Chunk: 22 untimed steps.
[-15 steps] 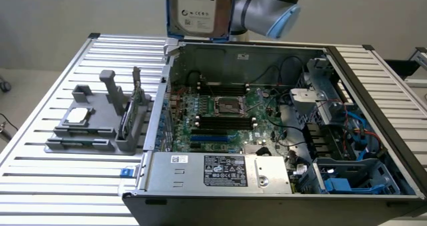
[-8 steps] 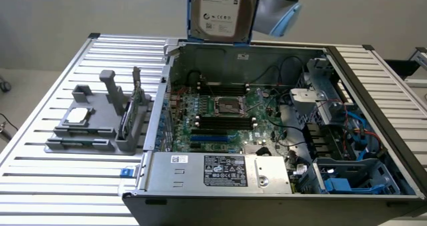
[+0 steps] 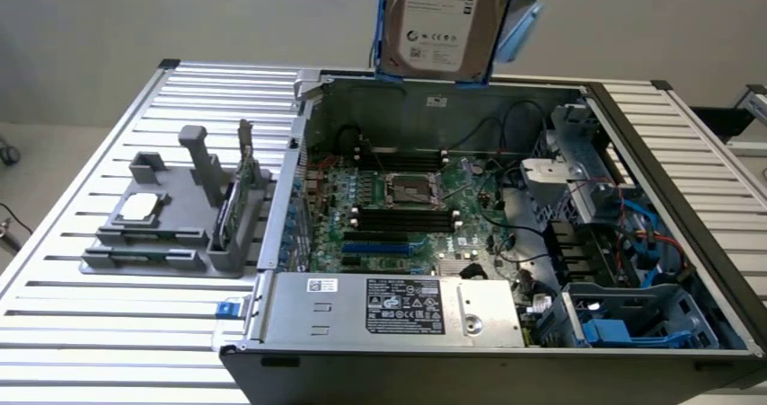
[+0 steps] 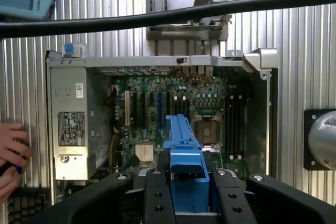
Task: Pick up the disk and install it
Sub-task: 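Pick up the disk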
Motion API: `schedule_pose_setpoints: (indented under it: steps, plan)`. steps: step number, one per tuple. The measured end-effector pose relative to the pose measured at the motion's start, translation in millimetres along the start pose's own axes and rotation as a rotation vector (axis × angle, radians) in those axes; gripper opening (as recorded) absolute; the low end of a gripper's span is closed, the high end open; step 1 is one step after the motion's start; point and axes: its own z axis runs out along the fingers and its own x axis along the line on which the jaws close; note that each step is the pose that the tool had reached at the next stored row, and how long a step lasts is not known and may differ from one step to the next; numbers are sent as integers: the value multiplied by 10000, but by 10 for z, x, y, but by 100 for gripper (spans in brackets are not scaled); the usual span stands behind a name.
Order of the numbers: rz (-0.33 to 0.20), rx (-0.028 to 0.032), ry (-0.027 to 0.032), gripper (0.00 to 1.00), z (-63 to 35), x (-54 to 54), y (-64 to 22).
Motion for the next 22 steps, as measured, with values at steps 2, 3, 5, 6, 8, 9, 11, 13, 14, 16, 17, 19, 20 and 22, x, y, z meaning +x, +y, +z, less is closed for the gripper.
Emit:
schedule_pose_setpoints:
  steps: [2, 3, 5, 6, 8, 9, 11, 13, 14, 16, 17, 19, 20, 22]
  plan:
    - [0, -2, -4, 33, -4, 32, -78]
    - [-1, -5, -8, 33, -5, 48, -117]
    - [-1, -22, -18, 33, -8, 78, -177]
    - [-1, -31, -23, 33, -9, 93, -207]
    - [-4, -48, -34, 33, -11, 123, -269]
    - [-3, -50, -41, 33, -13, 139, -300]
    - [-6, -53, -89, 33, -14, 168, -352]
    - [-11, -55, -198, 33, -16, 196, -393]
    - [-14, -57, -256, 33, -17, 208, -411]
    - [-22, -59, -362, 33, -18, 236, -447]
    - [-24, -60, -391, 33, -21, 256, -465]
    - [-22, -62, -396, 33, -28, 311, -488]
    - [-22, -63, -398, 33, -28, 344, -500]
    - [-23, -64, -397, 33, -29, 406, -528]
